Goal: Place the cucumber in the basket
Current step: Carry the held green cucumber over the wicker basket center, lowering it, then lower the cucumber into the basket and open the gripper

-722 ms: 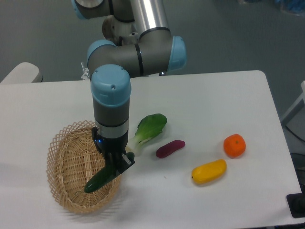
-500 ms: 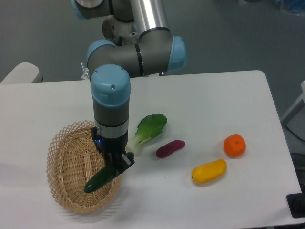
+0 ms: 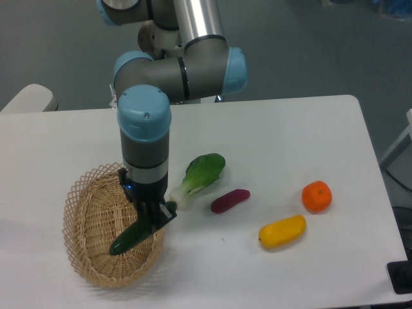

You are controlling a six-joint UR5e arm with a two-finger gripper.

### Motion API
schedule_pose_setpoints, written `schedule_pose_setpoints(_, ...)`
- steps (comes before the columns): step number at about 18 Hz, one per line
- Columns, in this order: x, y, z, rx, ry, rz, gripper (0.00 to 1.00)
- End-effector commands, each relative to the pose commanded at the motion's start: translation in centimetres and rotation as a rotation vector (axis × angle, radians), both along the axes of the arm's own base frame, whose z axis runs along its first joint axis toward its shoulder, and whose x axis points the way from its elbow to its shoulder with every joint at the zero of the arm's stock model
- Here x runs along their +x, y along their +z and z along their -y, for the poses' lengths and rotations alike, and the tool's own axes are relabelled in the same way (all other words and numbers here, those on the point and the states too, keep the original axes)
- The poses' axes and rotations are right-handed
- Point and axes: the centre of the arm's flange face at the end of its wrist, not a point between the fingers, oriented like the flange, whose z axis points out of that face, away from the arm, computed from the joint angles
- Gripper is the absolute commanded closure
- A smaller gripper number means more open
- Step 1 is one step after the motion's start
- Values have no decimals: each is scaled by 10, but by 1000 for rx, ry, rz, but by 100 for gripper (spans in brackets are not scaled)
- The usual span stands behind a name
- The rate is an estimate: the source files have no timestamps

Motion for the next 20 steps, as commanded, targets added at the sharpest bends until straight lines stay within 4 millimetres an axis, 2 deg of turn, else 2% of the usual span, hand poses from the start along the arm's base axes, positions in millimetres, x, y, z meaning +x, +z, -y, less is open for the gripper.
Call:
schedule_pose_setpoints(2, 23, -6, -9, -11, 59, 25, 75)
schedule_pose_setpoints(4, 44, -22, -12, -32, 137, 60, 75)
schedule_pose_setpoints(7, 58, -43, -19, -64, 254, 105, 75)
schedule_pose_setpoints(11, 65, -76, -9, -127, 389, 154, 75)
schedule_pose_setpoints(16, 68, -102, -6, -173, 437, 179, 74)
schedule_pose_setpoints(20, 74, -113, -10, -191, 431, 190, 73)
